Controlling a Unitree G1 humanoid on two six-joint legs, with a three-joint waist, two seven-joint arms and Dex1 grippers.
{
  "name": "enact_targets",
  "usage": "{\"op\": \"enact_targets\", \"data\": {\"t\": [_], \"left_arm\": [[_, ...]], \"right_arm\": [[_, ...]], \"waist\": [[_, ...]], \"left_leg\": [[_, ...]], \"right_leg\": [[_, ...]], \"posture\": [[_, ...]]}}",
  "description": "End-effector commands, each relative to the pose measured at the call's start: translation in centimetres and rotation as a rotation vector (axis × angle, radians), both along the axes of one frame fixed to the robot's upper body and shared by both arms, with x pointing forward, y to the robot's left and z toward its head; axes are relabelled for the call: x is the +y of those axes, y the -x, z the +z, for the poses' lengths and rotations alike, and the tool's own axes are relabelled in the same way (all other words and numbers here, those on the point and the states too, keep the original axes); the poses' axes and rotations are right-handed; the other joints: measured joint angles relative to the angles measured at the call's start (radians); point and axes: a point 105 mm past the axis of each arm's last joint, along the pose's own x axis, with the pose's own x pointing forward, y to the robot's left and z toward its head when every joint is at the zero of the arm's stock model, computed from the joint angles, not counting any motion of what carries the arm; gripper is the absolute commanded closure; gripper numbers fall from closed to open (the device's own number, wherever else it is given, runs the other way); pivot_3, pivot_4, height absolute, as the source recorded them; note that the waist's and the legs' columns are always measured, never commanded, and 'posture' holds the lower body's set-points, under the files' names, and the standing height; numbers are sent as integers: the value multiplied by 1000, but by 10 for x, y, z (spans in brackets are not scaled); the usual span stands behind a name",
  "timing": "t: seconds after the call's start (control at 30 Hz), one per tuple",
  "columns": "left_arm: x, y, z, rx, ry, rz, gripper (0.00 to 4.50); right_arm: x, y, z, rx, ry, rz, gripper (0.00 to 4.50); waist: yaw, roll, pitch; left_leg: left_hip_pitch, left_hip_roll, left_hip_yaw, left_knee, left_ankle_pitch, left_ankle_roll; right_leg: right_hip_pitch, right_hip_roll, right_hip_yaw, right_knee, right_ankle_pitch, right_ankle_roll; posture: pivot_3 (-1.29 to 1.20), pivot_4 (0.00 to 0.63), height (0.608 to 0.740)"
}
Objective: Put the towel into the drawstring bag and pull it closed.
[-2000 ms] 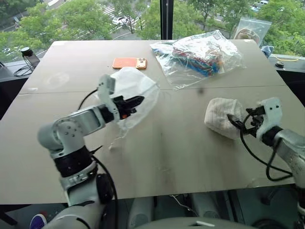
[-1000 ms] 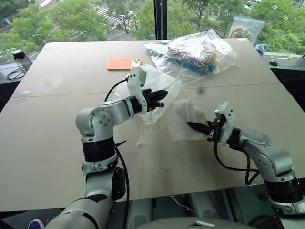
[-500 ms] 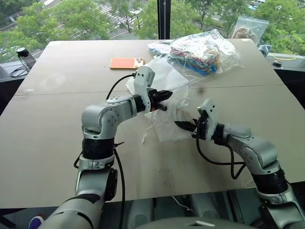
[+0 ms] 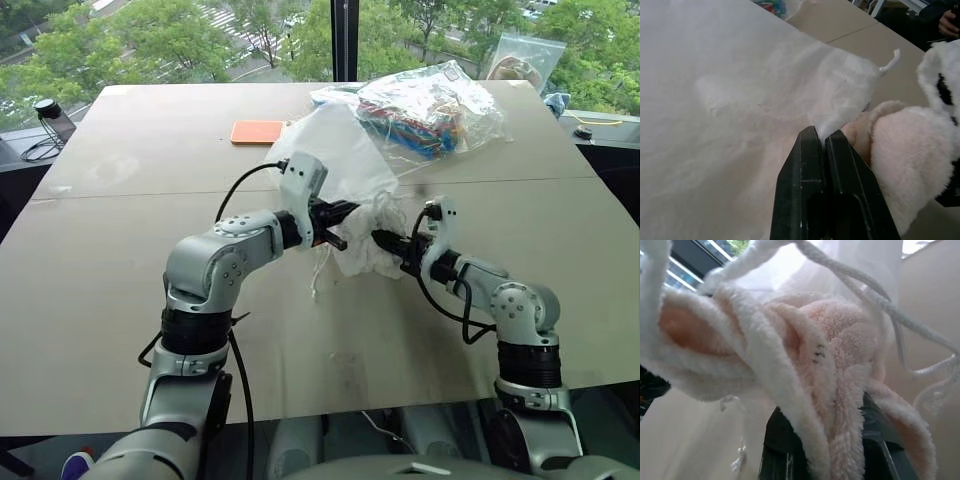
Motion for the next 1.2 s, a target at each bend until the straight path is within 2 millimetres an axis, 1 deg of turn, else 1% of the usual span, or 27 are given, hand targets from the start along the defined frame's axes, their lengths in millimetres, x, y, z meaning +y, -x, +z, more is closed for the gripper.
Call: {"op": "enact_targets", "data": {"t": [0.03,0.17,0.37,0.4,0.5,0.57,0.67,0.73,0.8,0.83,0.93,1.0,1.03,1.07,1.13,1.2], "left_arm": [[1,-1,32,-120,58,0,4500],[-4,2,37,-141,86,-23,4500],[-5,4,22,-118,41,-35,4500],[-5,5,17,-113,24,-37,4500],[-2,7,3,-85,-10,-30,4500],[2,8,-3,-72,-18,-13,4500],[4,10,-8,-48,4,-7,4500],[2,13,-6,-54,19,-26,4500],[-8,19,4,-86,46,-71,4500],[-14,23,13,-100,79,-97,4500],[-28,32,36,-121,167,-164,4500],[-31,35,42,-115,190,-187,4500],[-31,36,40,-102,189,-190,4500],[-29,37,36,-85,187,-189,4500],[-23,38,26,-43,181,-170,4500],[-18,39,18,-7,197,-145,4500]], "right_arm": [[-1,-2,6,-14,-12,-19,4491],[5,-2,6,-11,-13,-11,4491],[15,-2,13,-20,-51,10,4491],[17,-2,17,-23,-82,10,4491],[22,-3,40,-28,-263,6,4491],[22,-5,49,-17,-356,-8,4491],[19,-9,54,3,-419,-28,4491],[18,-11,54,11,-428,-36,4491],[19,-13,54,17,-433,-40,4491],[21,-13,53,19,-430,-39,4491],[31,-11,46,-22,-309,-6,4491],[38,-7,42,-53,-252,23,4491],[41,-6,44,-60,-262,35,4491],[42,-7,52,-53,-349,29,4491],[37,-13,67,-44,-501,-7,4491],[31,-19,77,-27,-619,-51,4491]], "waist": [[0,0,0],[-1,0,0],[-2,1,1],[-3,1,1],[-4,2,1],[-2,2,1],[0,2,2],[0,3,2],[0,3,2],[-1,4,2],[-2,5,3],[-4,5,3],[-7,5,3],[-7,5,3],[-7,6,3],[-3,6,4]], "left_leg": [[0,0,0,0,0,0],[0,0,0,0,0,0],[0,0,0,0,0,0],[0,0,0,0,0,0],[0,0,0,-1,0,0],[0,0,-1,-1,0,0],[-1,0,-1,-1,0,0],[-1,0,-1,-1,0,0],[-1,0,-1,-1,0,0],[-1,0,-2,-1,0,0],[-2,0,-2,-1,0,0],[-2,0,-3,-1,0,0],[-2,0,-3,-1,0,0],[-2,0,-3,-1,0,0],[-2,0,-3,-1,0,0],[-2,0,-4,-2,0,0]], "right_leg": [[0,0,0,0,0,0],[0,0,0,0,0,0],[0,0,0,0,0,0],[0,0,0,0,0,0],[0,0,0,0,0,0],[0,0,-1,0,0,0],[0,0,-1,0,0,0],[0,-1,-1,-1,0,0],[0,-1,-2,-1,0,0],[0,-1,-2,-1,0,0],[0,-1,-3,-1,0,0],[0,-1,-4,-2,0,0],[0,-1,-3,-2,0,0],[0,0,-3,-1,0,0],[0,0,-3,-1,0,0],[-1,0,-4,-1,0,0]], "posture": [[0,150,740],[0,150,740],[0,150,740],[0,150,740],[0,150,740],[0,150,740],[0,150,740],[0,150,740],[0,150,740],[0,150,740],[0,150,740],[0,150,740],[0,150,740],[0,150,740],[0,150,740],[0,150,740]]}}
